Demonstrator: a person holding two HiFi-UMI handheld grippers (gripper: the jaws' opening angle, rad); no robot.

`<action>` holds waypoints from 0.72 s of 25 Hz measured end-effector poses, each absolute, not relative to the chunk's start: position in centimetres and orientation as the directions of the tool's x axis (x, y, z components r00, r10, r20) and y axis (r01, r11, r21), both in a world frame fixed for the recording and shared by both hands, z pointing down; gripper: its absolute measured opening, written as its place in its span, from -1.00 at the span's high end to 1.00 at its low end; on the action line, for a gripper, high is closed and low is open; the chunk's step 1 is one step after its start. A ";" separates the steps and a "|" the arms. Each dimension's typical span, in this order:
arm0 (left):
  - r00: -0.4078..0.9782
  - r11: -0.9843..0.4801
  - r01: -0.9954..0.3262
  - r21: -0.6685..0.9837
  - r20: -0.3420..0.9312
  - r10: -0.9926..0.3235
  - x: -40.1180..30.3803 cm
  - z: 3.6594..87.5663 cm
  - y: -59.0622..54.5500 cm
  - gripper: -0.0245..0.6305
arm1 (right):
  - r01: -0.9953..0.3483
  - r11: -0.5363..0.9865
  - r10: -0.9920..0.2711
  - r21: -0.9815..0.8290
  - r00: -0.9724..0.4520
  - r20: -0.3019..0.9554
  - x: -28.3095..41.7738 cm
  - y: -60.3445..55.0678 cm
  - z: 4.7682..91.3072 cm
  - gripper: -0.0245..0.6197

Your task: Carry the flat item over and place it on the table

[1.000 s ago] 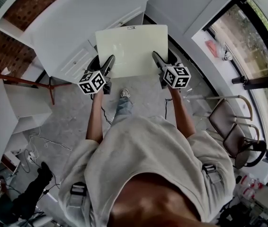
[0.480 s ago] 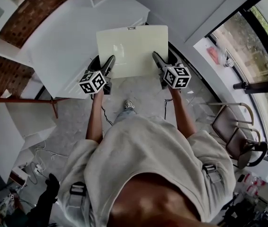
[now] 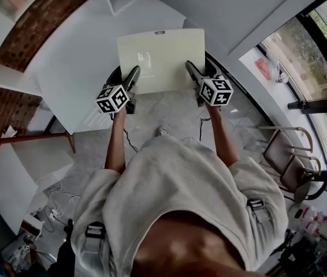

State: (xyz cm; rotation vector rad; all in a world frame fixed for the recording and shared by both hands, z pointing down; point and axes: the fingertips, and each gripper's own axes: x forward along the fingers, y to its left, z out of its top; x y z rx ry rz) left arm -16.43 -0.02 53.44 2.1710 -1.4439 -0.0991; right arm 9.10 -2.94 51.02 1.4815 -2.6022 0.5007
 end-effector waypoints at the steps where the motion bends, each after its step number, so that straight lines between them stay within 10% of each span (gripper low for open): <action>1: 0.430 -0.293 -0.837 0.462 0.222 -0.875 -16.6 53.5 -0.4 -0.14 | -0.853 0.469 -0.818 -0.229 -0.517 0.251 8.9 -3.2 51.1 -0.09; 18: 0.439 -0.288 -0.835 0.469 0.251 -0.863 -16.8 55.6 -4.1 -0.14 | -0.862 0.447 -0.820 -0.238 -0.501 0.277 8.7 -6.7 53.3 -0.09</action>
